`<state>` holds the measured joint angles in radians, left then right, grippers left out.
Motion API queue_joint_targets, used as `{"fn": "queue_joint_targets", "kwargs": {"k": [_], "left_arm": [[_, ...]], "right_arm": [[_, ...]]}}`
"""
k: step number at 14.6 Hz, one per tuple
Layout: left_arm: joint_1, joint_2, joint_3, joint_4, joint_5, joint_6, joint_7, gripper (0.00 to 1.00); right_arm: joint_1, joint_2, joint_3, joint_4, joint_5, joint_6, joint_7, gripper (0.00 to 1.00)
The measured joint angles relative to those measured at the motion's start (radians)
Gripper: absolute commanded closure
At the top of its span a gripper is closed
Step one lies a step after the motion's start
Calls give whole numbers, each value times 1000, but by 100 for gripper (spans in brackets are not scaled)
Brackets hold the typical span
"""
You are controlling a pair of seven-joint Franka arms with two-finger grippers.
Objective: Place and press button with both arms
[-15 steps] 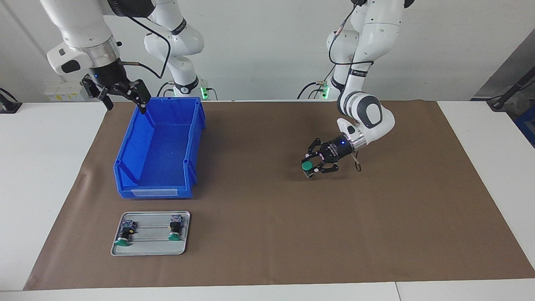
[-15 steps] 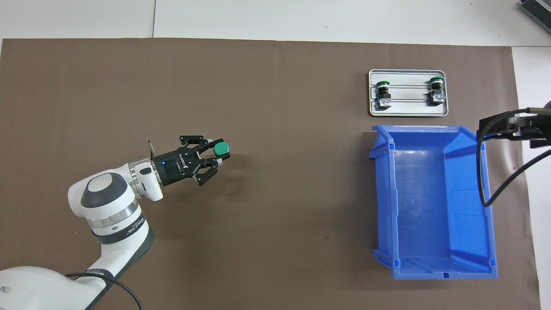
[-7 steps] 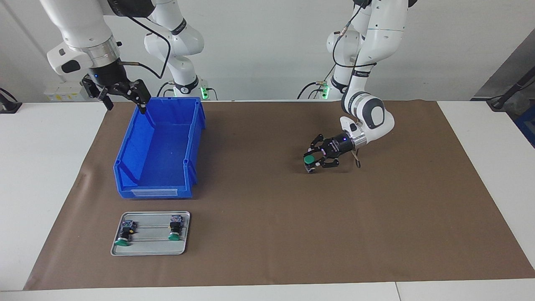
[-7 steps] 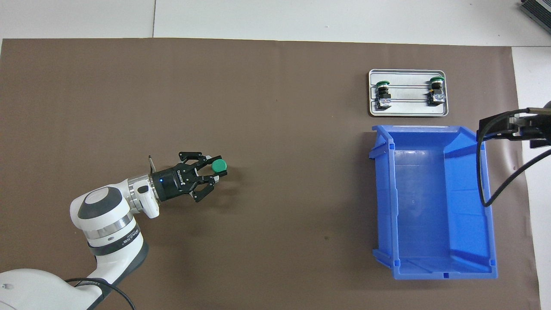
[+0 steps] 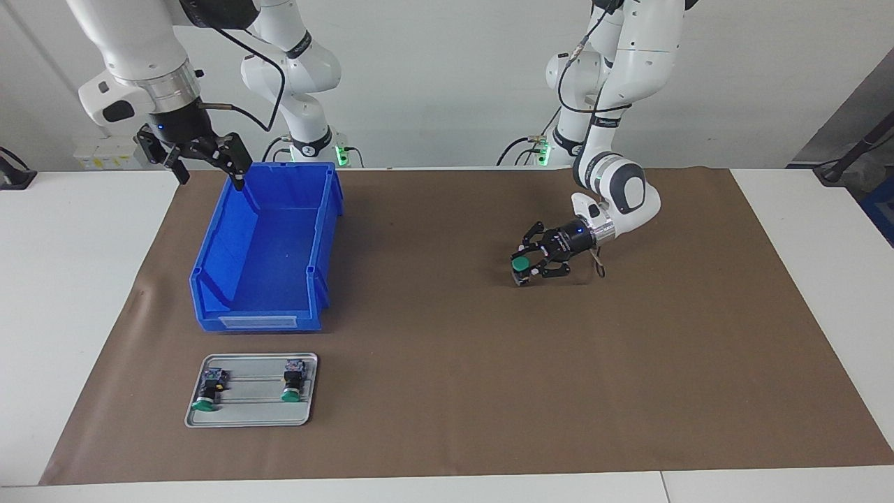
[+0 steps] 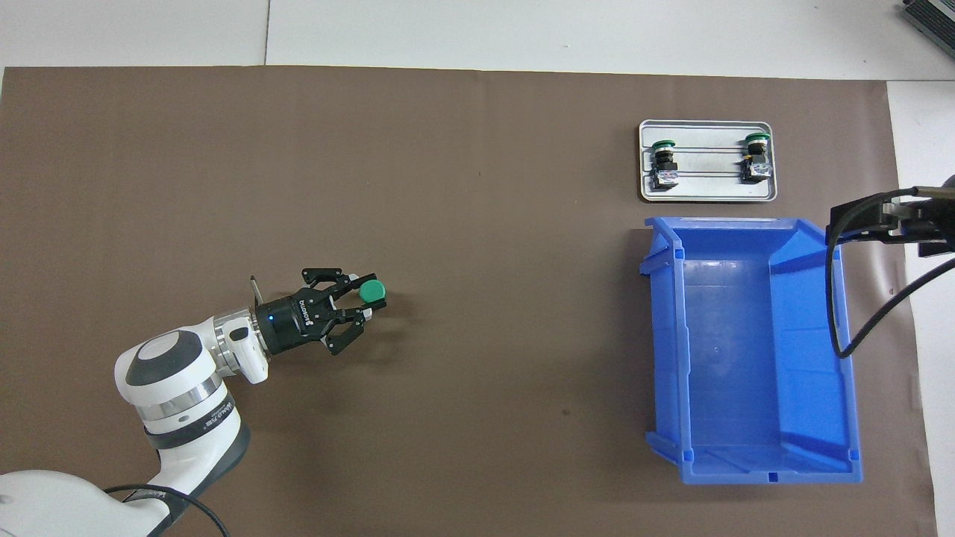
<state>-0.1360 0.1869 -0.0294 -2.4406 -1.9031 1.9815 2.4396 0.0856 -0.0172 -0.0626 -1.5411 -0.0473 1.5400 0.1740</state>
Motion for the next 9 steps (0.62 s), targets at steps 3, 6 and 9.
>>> {"fn": "queue_joint_targets", "kwargs": {"k": [3, 6, 9], "left_arm": [[0, 0, 1, 0, 0, 0, 0, 36], [0, 0, 3, 0, 0, 0, 0, 21], [0, 0, 4, -1, 0, 2, 0, 18]], "right_arm": [[0, 0, 0, 0, 0, 0, 0, 0], [0, 0, 0, 0, 0, 0, 0, 0], [0, 0, 0, 0, 0, 0, 0, 0]]}}
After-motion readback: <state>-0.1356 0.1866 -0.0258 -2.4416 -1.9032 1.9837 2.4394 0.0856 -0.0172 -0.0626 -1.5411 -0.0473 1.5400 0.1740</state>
